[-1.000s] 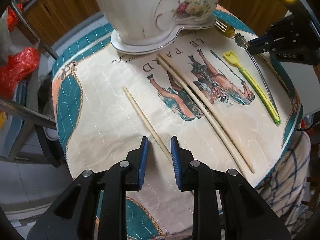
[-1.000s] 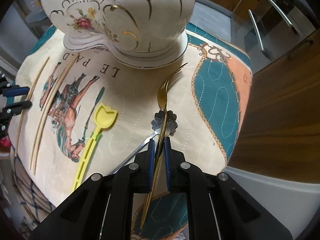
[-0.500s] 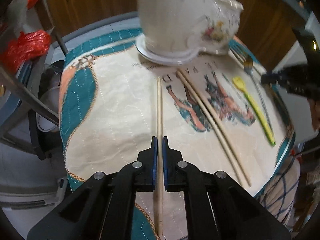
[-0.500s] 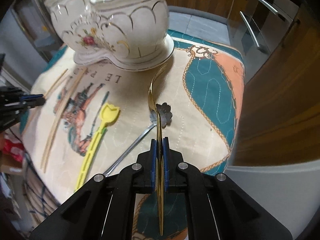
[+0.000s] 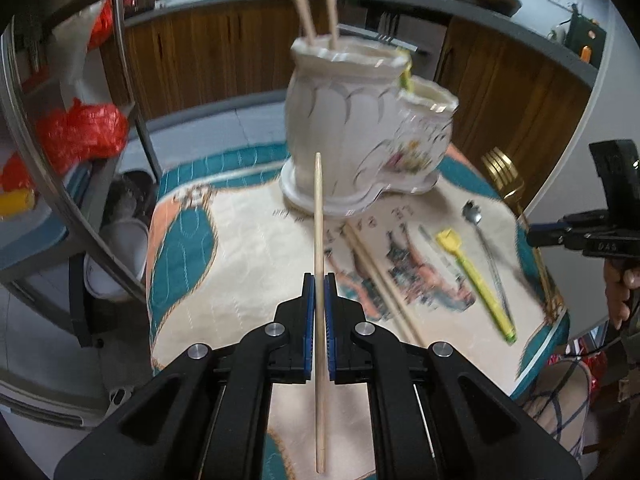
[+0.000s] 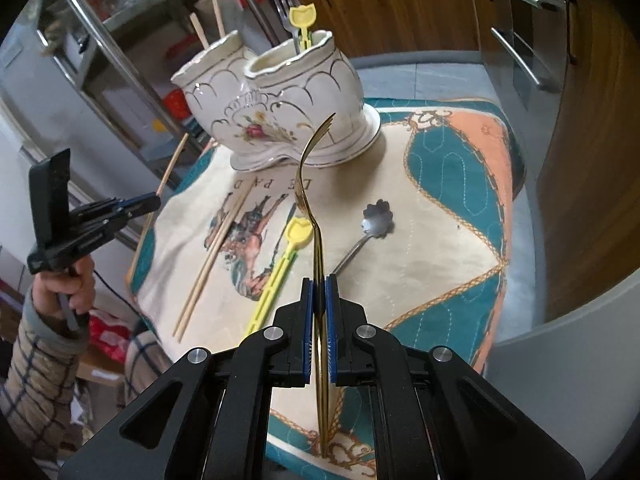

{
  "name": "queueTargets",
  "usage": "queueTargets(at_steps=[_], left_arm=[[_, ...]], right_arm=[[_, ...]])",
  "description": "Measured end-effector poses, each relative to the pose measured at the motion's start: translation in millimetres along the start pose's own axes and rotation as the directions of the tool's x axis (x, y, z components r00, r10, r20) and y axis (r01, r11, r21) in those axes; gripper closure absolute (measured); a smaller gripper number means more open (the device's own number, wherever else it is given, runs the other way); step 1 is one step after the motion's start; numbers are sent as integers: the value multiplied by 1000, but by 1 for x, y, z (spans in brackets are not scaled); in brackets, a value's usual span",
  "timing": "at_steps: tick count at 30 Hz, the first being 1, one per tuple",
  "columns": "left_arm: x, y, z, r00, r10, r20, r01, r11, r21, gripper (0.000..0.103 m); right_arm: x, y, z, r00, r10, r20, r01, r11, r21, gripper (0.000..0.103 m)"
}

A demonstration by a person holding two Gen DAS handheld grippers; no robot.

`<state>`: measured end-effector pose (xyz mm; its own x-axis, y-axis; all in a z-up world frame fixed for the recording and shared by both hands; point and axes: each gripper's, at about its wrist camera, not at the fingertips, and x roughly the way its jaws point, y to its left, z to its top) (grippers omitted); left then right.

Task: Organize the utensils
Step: 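Grasp a chopstick with left tool while right tool grasps the gold fork and lifts, then drop chopstick into tall cup with left tool while right tool drops gold fork into small cup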

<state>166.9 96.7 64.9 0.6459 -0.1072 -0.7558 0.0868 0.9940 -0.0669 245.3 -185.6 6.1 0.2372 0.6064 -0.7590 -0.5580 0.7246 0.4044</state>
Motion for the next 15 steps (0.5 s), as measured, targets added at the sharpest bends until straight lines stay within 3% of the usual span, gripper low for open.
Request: queueTargets(at_steps=[8,15], left_arm=[[-28,-23,15,992,-21,127,19,1000,17,98],[-49,-26,39,968,-42,247,45,999,-7,99]], right_arm=[[-22,5,6,996,-1,91,2,1000,-18,96],[-47,18,26,980,1,200,7,999,-37,96]])
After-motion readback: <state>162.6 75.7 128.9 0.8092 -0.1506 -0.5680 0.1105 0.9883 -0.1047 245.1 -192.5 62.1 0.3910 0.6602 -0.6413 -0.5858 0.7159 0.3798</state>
